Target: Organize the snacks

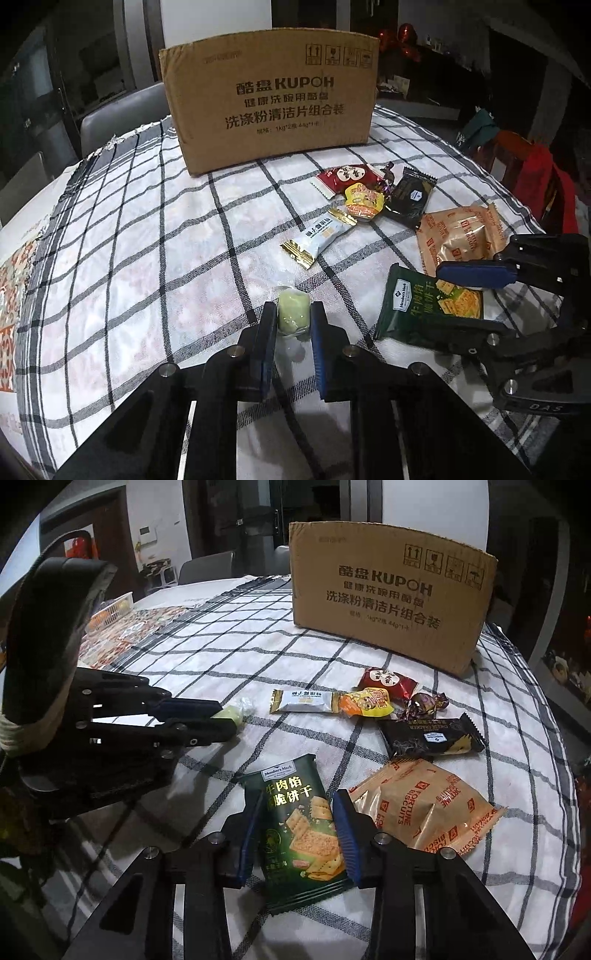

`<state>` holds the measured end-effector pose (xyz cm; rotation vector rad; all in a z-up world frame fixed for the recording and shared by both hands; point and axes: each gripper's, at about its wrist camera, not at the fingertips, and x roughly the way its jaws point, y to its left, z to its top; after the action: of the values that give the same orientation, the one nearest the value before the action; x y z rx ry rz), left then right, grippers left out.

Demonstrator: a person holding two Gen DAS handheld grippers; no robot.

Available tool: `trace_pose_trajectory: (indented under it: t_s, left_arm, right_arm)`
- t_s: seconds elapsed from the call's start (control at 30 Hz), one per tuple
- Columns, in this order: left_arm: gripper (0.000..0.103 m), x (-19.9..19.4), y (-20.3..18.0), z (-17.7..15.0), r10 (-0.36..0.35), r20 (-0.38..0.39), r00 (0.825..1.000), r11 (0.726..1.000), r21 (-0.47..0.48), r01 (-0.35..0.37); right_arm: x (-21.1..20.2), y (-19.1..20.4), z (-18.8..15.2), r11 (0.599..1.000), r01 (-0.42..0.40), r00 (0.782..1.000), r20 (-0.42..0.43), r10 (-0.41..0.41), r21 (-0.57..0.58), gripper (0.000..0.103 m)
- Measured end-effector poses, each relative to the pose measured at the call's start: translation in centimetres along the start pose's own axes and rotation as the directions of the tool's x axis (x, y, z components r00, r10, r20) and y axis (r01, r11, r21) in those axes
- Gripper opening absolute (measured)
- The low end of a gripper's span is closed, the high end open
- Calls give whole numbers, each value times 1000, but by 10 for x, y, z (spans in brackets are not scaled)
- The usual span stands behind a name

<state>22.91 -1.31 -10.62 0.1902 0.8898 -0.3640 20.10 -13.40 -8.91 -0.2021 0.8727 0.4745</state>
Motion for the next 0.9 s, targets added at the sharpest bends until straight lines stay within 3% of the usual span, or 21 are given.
trace_pose_trajectory:
  t_s: [0.13,0.4,0.57,0.9]
  left_arm:
    - [19,-7,-1,-2,3,4,1000,1000,-4,-3]
    - [19,-11,-3,-10,-16,-21,1000,999,-36,15]
    - [19,-19,-5,-14,-19,-21,1000,998,-54,18]
    - [19,-50,-6,-11,1,27,1000,997,-80,1]
  right_arm:
    - [0,2,-1,1000,-12,1000,-2,12,-19,54]
    - [5,10,-7,996,5,1000,-9,-6,-91,54]
    - [2,8,-6,997,1,1000,-8,-2,-81,48]
    - [-26,17,1,998,20,998,67,-15,-65,48]
